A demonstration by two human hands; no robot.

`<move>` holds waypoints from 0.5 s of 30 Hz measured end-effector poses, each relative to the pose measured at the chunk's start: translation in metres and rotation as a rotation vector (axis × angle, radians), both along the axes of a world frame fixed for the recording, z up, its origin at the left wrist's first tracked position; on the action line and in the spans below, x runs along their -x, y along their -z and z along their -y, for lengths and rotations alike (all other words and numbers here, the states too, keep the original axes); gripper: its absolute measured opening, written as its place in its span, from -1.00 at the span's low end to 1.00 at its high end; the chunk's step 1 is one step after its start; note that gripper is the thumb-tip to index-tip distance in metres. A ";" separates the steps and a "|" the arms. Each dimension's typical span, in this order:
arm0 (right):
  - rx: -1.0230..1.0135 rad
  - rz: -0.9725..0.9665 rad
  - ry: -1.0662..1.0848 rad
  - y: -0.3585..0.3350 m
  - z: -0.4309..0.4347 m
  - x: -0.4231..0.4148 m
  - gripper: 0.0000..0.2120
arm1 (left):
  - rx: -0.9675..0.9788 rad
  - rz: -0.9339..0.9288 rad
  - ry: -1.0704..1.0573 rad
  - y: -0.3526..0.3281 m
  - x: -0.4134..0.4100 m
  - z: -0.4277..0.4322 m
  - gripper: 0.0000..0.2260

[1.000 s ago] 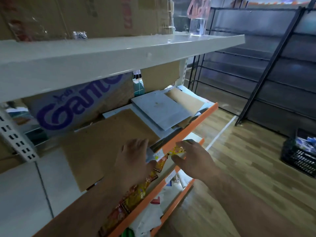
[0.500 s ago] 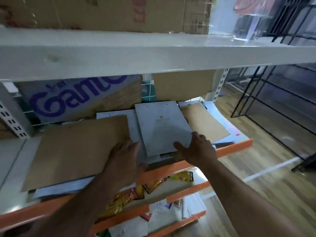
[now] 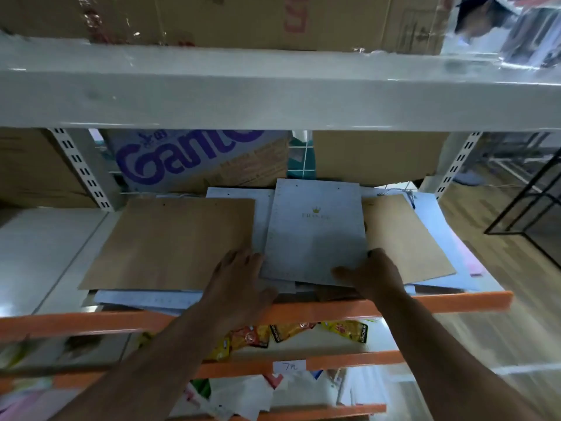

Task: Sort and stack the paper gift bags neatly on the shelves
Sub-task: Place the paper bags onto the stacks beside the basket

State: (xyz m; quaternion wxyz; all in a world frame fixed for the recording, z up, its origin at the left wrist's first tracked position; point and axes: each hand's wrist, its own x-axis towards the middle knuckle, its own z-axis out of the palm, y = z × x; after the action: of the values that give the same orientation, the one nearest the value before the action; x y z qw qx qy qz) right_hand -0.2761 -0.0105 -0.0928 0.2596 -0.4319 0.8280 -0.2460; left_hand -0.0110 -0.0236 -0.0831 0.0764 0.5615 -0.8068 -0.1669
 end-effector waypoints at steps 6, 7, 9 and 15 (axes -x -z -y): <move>0.336 0.830 0.130 -0.013 -0.005 -0.004 -0.89 | 0.030 -0.027 -0.042 -0.005 -0.020 -0.006 -0.36; 0.347 0.872 0.126 -0.017 -0.007 -0.007 -0.91 | 0.035 -0.028 -0.061 -0.005 -0.025 -0.005 -0.34; 0.367 0.906 0.095 -0.022 -0.010 -0.016 -0.92 | 0.041 -0.037 -0.085 -0.005 -0.037 -0.004 -0.32; 0.374 0.955 -0.019 -0.026 -0.010 -0.055 -0.86 | -0.021 -0.067 -0.204 -0.006 -0.084 0.007 -0.39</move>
State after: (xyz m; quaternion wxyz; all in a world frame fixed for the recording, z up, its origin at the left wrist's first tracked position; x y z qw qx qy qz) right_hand -0.2206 -0.0002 -0.0666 0.5295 -0.3178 0.5548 -0.5575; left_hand 0.0726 -0.0311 -0.0774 0.1139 0.6355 -0.7408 -0.1853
